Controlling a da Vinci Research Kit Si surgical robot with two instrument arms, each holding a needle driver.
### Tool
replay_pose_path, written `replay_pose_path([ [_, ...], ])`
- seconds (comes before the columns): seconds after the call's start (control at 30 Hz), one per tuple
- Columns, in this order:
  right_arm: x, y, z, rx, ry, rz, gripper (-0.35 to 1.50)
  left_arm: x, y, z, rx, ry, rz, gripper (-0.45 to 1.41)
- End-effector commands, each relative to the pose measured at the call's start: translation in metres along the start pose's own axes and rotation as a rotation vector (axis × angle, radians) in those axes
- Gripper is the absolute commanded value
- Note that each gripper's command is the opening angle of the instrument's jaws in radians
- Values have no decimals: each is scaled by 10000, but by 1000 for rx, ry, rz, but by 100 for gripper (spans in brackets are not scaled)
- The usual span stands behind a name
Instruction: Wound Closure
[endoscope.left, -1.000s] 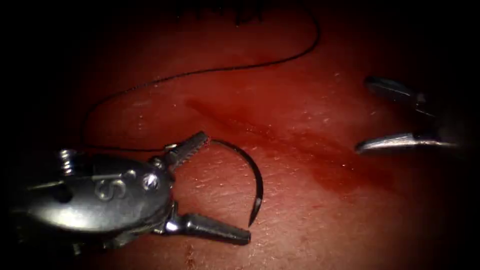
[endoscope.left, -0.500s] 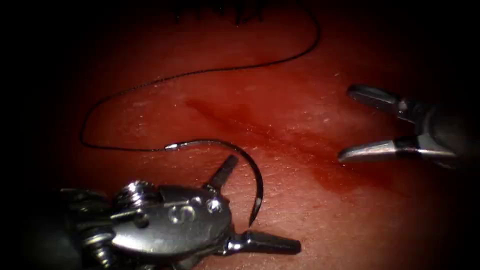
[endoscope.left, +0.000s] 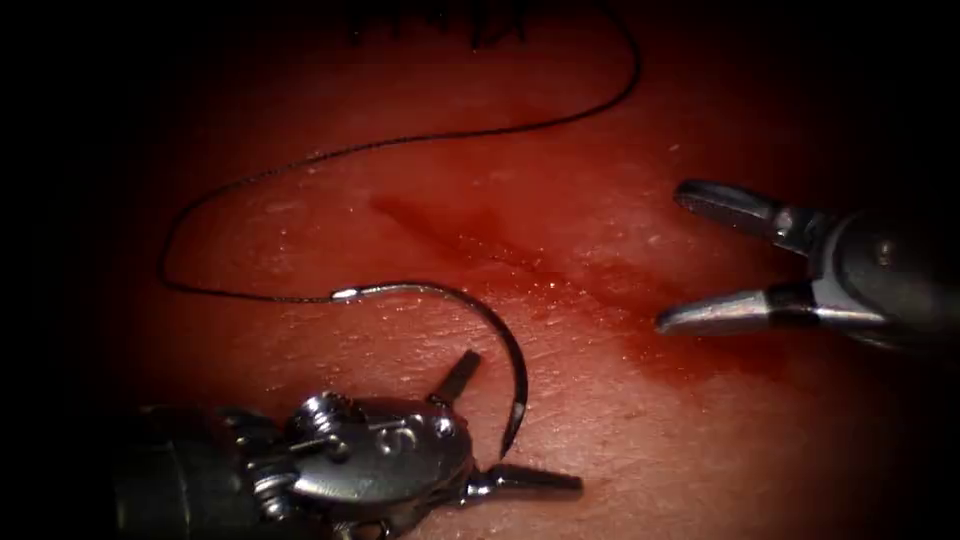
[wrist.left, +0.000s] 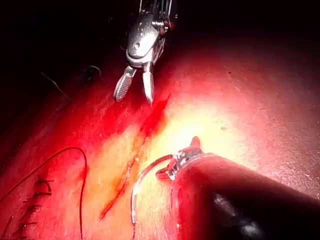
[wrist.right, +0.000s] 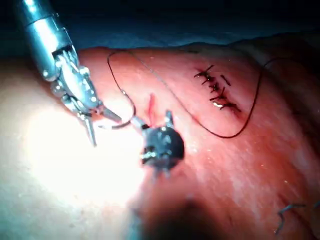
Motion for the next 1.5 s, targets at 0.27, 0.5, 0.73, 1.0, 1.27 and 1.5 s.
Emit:
replay_pose_path([
  [0.27, -5, -3, 12, 0, -5, -3, 101, 1, -6, 10, -8, -3, -31, 66],
  [0.5, -7, -6, 19, -3, -10, 1, 104, 2, -14, 7, -21, 1, -51, -7],
  [0.73, -8, -7, 20, -4, -13, 6, 104, 0, -24, 1, -32, 7, -46, -28],
  [1.0, -5, -9, 19, -13, -11, 179, 103, 5, -27, -16, 18, 63, 15, -45],
  [1.27, -3, -8, 17, -23, 2, 382, 103, 18, -13, -51, 126, 134, 255, -45],
  [1.5, -3, -9, 18, -18, 8, 501, 103, 25, -7, -62, 210, 183, 553, -45],
])
